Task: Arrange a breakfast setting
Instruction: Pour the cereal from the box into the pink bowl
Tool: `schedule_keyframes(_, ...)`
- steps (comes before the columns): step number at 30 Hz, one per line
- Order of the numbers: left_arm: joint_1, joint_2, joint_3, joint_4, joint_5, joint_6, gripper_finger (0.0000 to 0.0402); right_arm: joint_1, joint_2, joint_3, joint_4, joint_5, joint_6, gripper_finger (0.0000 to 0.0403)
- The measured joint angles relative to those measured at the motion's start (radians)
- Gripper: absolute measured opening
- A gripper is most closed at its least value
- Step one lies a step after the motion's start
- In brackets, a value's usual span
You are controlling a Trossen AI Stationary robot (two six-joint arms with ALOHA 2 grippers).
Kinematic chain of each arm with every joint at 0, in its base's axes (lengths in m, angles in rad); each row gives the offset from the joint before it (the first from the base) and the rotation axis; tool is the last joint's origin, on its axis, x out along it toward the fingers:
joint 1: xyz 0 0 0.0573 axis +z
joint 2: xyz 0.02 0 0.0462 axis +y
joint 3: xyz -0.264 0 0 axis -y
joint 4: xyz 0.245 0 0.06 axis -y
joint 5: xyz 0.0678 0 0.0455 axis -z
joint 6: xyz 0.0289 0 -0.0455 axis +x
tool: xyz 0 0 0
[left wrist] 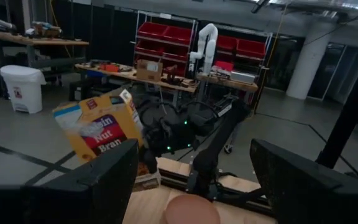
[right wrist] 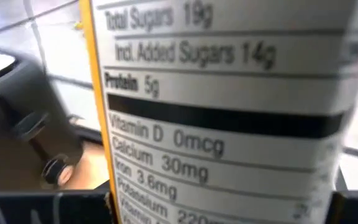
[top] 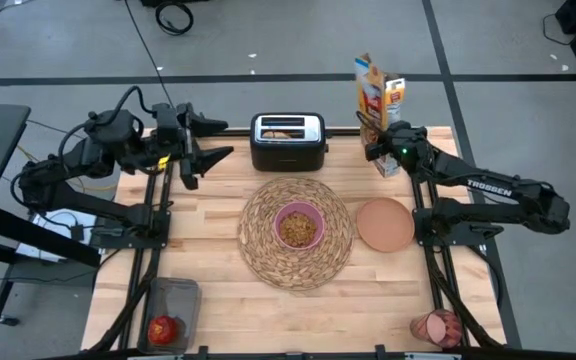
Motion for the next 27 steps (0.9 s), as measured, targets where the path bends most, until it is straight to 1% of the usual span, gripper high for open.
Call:
schedule_keyframes(3,0.000,0.011,0.000,0.008,0.000,-0.020,0.0314,-0.035,-0.007,-0.032,0.095,-0.002,-0.012,0.0148)
schedule_keyframes(5,0.000,0.014,0.000,0.000,0.000,-0.025,0.0314,-0.059,-0.008,-0.053,0.138,-0.029,-0.021,0.0148)
schedule_keyframes(9,0.000,0.023,0.000,0.006,0.000,-0.029,0.0314,-0.098,-0.005,-0.114,0.188,-0.106,-0.040,0.0148)
schedule_keyframes(16,0.001,0.025,0.000,0.004,-0.005,-0.023,0.0314,-0.137,-0.009,-0.170,0.232,-0.148,-0.061,0.0152)
schedule_keyframes(21,0.002,0.024,0.000,0.004,-0.026,-0.015,0.0314,-0.145,-0.008,-0.155,0.197,-0.190,-0.097,0.0180)
schedule_keyframes(27,0.002,0.024,0.000,0.000,-0.026,-0.009,0.0314,-0.145,-0.007,-0.086,0.054,-0.213,-0.086,0.0233)
